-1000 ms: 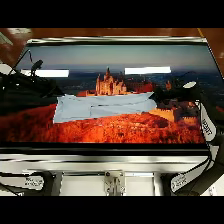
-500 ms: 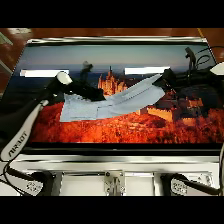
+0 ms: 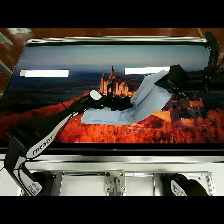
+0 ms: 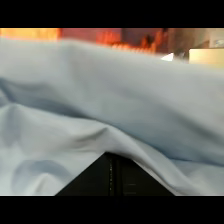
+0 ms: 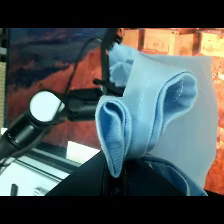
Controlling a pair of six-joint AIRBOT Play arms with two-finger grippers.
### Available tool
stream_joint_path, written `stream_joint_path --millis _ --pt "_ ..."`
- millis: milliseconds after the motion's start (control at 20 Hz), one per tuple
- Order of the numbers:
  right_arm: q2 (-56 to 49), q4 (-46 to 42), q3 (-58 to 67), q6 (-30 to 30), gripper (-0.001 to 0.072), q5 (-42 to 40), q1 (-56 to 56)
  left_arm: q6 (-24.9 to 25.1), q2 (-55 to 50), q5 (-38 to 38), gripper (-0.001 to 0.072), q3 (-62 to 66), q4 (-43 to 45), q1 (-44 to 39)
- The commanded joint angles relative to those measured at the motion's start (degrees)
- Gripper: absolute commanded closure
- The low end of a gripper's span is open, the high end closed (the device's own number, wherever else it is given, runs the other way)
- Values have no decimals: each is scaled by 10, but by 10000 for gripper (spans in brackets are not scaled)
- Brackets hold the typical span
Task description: Fold the shirts.
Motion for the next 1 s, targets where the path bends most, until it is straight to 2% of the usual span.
stream_joint_path --millis 0,100,200,350,450,550,600,650,700,800,950 --pt "-7 -66 0 37 653 -27 59 25 54 -25 669 3 89 66" --pt "-52 -65 0 33 653 -82 112 -2 120 -68 669 3 214 134" --pt "-113 -63 0 27 653 -177 176 -11 196 -110 669 3 299 211" --pt "-227 -20 0 27 653 -355 275 -11 312 -167 668 3 332 336" --pt "-311 58 0 27 652 -463 333 -10 377 -216 667 3 332 409" --pt "-388 167 0 21 642 -522 379 -4 427 -285 667 3 332 464" --pt "-420 212 0 12 507 -529 396 6 445 -313 667 3 332 481" --pt "-442 242 0 5 234 -525 406 16 461 -339 667 3 333 494" --pt "-455 257 0 -11 138 -505 408 16 472 -358 667 2 337 501" --pt "-450 224 0 -36 138 -444 391 16 489 -363 667 -8 344 504" --pt "-403 115 0 -40 138 -317 315 16 493 -363 667 -28 344 504"
